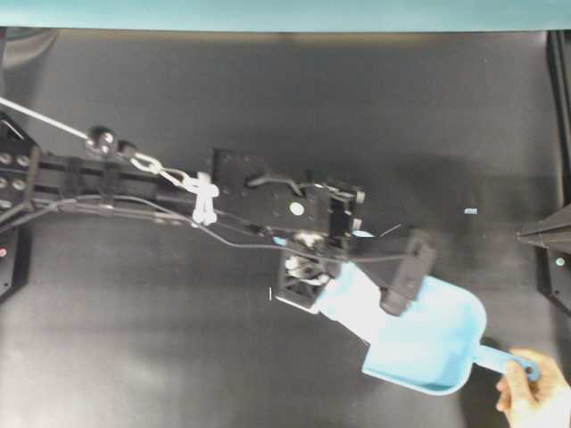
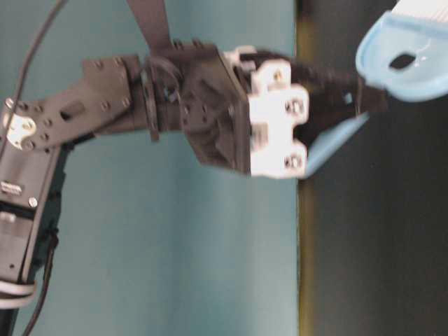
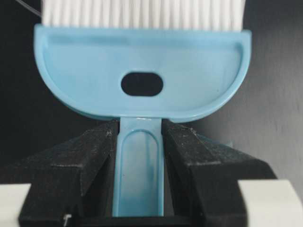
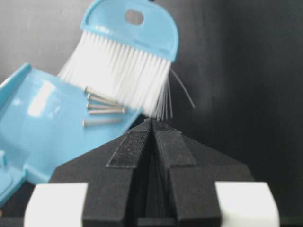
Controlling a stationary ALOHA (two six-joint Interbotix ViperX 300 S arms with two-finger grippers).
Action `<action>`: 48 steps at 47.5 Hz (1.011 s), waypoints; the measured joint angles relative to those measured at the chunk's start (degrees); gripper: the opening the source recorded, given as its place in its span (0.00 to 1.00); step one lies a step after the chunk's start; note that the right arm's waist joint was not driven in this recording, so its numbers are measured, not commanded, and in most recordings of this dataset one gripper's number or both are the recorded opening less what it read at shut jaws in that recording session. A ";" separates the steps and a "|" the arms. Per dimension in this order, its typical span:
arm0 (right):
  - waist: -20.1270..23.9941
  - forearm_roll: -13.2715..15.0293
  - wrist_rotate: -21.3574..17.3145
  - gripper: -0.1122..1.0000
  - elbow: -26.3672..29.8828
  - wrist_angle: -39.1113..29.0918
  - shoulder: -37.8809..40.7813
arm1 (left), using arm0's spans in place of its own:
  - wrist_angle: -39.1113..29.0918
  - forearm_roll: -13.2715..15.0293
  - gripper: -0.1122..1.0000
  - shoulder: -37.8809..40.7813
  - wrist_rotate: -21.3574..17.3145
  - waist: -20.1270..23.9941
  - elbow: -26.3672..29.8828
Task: Hold the dustpan with a person, while the left arm uses a hand brush to gather the screws into the dustpan.
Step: 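Sweep the screws with the brush rightward into the hand-held dustpan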
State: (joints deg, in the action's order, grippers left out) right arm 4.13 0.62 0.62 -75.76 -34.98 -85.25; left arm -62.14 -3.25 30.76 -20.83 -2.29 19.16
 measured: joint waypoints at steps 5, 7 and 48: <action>0.00 0.00 0.00 0.10 -0.09 0.00 -0.09 | 1.58 0.00 0.38 1.67 -0.09 -0.70 2.99; 0.00 0.00 0.00 0.10 -0.09 0.00 -0.09 | 2.46 0.00 0.38 2.46 -0.35 -1.05 4.13; 0.00 0.00 0.00 0.10 0.00 0.00 -0.18 | 19.60 0.18 0.38 -10.99 2.90 -2.37 -6.15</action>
State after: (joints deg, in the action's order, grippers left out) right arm 4.13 0.62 0.62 -75.76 -34.98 -85.43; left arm -42.54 -3.08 19.78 -17.93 -4.66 13.01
